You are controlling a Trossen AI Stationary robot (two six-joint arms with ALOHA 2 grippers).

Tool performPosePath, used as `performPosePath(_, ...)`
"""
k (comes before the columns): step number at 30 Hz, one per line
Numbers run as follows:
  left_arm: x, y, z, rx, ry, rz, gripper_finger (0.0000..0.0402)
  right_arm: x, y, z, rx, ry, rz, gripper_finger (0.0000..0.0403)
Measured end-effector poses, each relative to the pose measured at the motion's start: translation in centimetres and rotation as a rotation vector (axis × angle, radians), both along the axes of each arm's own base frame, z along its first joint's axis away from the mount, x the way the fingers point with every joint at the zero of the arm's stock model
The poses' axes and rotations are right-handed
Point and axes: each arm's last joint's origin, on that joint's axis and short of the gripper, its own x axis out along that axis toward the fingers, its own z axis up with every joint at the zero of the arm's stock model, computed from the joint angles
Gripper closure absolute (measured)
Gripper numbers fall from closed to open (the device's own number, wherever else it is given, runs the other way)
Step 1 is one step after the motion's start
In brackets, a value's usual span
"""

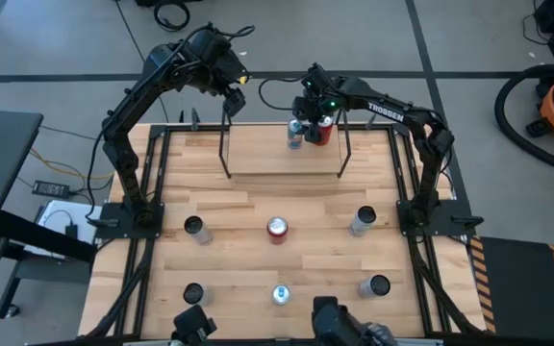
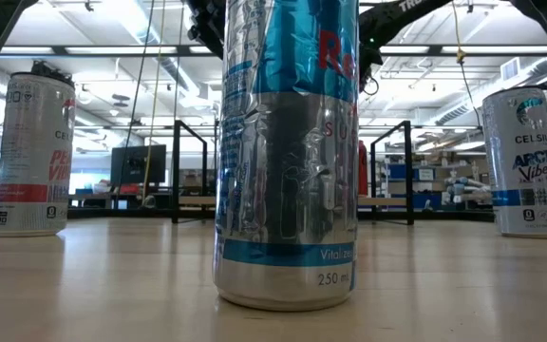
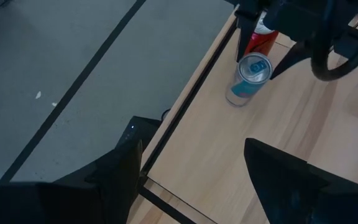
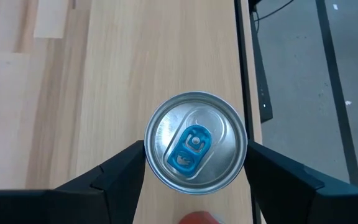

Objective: Place canned beverage on shelf
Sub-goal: Put the top blue soda can on the shelf

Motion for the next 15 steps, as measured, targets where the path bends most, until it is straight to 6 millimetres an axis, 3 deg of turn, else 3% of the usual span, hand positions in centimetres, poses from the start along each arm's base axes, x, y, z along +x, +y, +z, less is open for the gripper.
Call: performPosePath(15, 0.0, 0.0, 0.0, -0.001, 0.001, 0.0, 0.0115, -0.8, -1.2, 0.1, -0.004, -0.006, -0.066, 0.0123)
